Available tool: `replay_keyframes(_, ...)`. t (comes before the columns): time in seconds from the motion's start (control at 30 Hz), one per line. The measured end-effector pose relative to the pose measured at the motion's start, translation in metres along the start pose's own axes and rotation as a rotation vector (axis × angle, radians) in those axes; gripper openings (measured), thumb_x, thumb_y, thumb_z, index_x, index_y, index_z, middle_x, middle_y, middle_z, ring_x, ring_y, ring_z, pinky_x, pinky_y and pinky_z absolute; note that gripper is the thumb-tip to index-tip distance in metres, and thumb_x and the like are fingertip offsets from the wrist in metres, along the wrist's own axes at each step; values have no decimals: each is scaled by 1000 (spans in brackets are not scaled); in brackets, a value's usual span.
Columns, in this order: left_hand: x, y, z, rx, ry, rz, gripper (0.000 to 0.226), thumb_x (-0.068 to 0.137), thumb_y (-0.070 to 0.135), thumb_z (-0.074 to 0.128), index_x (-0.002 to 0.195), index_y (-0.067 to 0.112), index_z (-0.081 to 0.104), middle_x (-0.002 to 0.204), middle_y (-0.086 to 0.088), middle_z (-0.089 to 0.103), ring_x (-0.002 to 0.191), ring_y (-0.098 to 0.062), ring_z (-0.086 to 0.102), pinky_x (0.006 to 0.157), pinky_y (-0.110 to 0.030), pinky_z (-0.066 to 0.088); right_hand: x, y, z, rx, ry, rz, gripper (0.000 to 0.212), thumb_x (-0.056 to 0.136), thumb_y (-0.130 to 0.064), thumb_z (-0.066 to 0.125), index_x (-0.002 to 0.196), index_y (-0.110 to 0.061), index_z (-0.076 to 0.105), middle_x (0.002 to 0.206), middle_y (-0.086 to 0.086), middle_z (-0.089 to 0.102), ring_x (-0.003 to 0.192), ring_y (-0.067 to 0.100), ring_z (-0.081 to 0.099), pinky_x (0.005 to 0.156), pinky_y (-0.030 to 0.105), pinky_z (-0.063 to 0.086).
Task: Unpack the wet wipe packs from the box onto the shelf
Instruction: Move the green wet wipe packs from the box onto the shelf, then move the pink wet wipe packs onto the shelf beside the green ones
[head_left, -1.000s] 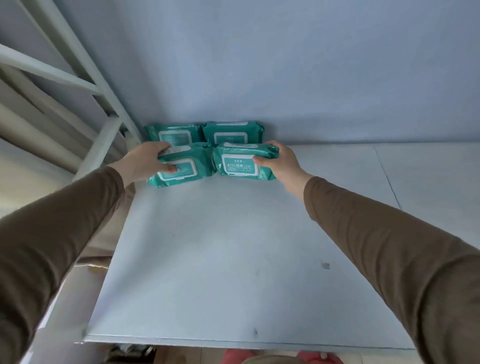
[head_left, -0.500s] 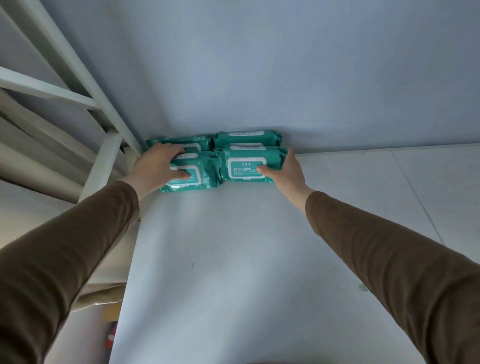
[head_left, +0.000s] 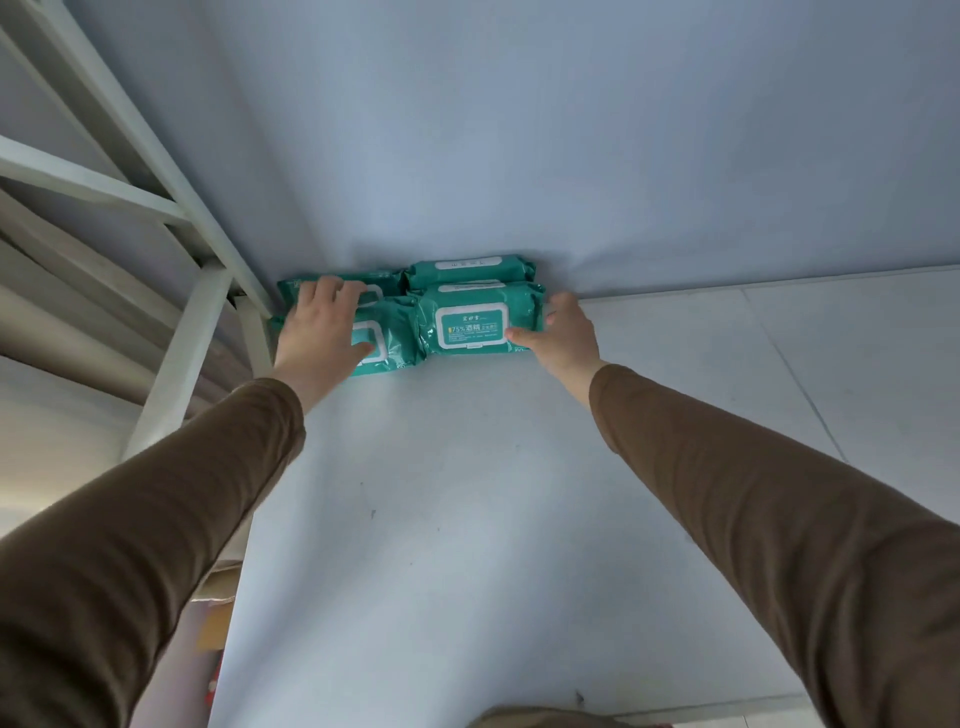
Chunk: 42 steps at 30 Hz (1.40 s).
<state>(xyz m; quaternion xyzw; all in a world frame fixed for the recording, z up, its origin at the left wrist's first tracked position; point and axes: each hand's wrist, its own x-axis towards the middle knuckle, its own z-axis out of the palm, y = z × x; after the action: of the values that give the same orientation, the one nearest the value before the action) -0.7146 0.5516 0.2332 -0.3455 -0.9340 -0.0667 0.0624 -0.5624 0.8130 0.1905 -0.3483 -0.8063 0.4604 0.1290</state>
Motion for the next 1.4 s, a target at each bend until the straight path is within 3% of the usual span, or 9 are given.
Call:
replay_keyframes(0.17,-16,69,1,-61,89,159,65,78,25,75,135,13,48,134,-10,48,124,-34,39,106,-45,38,-42,22,-50,-142,32,-87,63,78,-36,78,129,-14,50,123,6,58,117,25,50,96,37,44)
replay_keyframes(0.37,-37,205,8,-186,-7,330,53,84,31,70,131,13,53,126,-6,54,118,-29,45,96,-43,44,-122,80,-161,-354,90,-132,50,86,-35,67,130,-18,51,127,2,56,119,24,46,98,42,43)
replay_keyframes(0.67,-129,475,24,-342,-121,626,44,90,35,64,131,22,54,126,7,55,117,-17,47,79,-35,49,-279,229,-359,-493,268,-5,44,90,-34,60,131,-19,51,131,2,53,121,24,45,99,42,41)
replay_keyframes(0.97,-265,720,51,-424,-249,828,46,90,35,64,133,22,53,130,4,54,119,-20,47,91,-36,47,-423,388,-525,-494,294,194,44,89,-33,60,130,-19,53,129,4,54,120,25,47,98,41,43)
replay_keyframes(1.1,-291,797,75,-405,-321,864,46,88,35,65,131,23,55,129,3,55,118,-21,48,96,-39,46,-445,453,-575,-450,311,297,43,90,-35,59,130,-21,52,128,2,53,120,23,46,97,38,43)
replay_keyframes(1.4,-288,963,167,-370,-536,888,45,89,38,65,131,25,53,126,2,56,117,-20,51,90,-33,44,-426,608,-669,-340,185,522,49,93,-34,62,136,-17,49,139,5,50,130,24,45,104,41,42)
